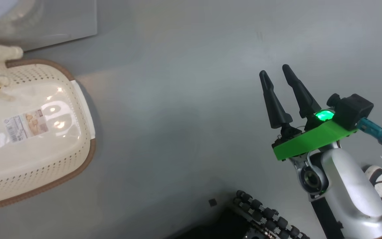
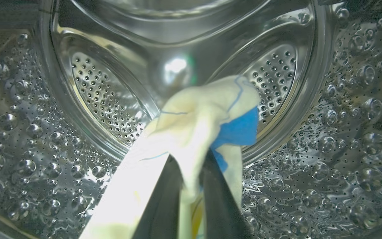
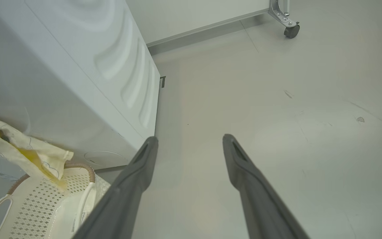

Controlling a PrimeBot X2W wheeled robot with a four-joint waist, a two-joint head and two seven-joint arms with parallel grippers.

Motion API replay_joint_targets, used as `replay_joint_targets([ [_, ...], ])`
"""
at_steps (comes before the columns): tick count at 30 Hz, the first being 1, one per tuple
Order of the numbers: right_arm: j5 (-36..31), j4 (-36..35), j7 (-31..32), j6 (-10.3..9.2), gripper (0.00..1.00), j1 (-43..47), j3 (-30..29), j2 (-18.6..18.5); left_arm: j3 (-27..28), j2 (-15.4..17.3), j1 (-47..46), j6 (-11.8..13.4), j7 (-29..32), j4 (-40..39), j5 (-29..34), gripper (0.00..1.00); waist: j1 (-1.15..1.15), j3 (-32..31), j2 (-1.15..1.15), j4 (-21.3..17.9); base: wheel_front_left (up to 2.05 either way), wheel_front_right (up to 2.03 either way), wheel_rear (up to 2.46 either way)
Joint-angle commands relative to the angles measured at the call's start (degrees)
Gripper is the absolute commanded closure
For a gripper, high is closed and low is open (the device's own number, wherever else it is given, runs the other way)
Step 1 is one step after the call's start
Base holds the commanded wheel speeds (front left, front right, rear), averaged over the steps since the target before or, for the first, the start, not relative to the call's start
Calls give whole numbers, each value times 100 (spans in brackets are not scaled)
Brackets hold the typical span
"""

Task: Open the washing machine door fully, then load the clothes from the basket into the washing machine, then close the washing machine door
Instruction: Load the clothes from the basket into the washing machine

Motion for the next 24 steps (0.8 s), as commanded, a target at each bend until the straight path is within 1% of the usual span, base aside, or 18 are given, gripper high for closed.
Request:
replay_joint_targets([
  [1, 28, -126, -55, -15, 0, 86, 85, -20, 46, 351, -212, -19, -66, -204, 73, 100, -1, 7, 0, -70, 0, 0, 0],
  [7, 171, -134, -55, -15, 0, 87, 184, -19, -187, 529, -1002, -27, -223, 290, 270, 100, -1, 45, 0, -237, 0, 0, 0],
  [12, 260, -159, -55, -15, 0, 43, 271, -19, -374, 649, -1564, -12, -384, 792, 488, 100, -1, 201, 0, -348, 0, 0, 0],
  [24, 398, -169, -55, -15, 0, -116, 408, -18, -966, 678, -2167, 17, -414, 2010, 997, 100, -1, 618, 0, -521, 0, 0, 0],
])
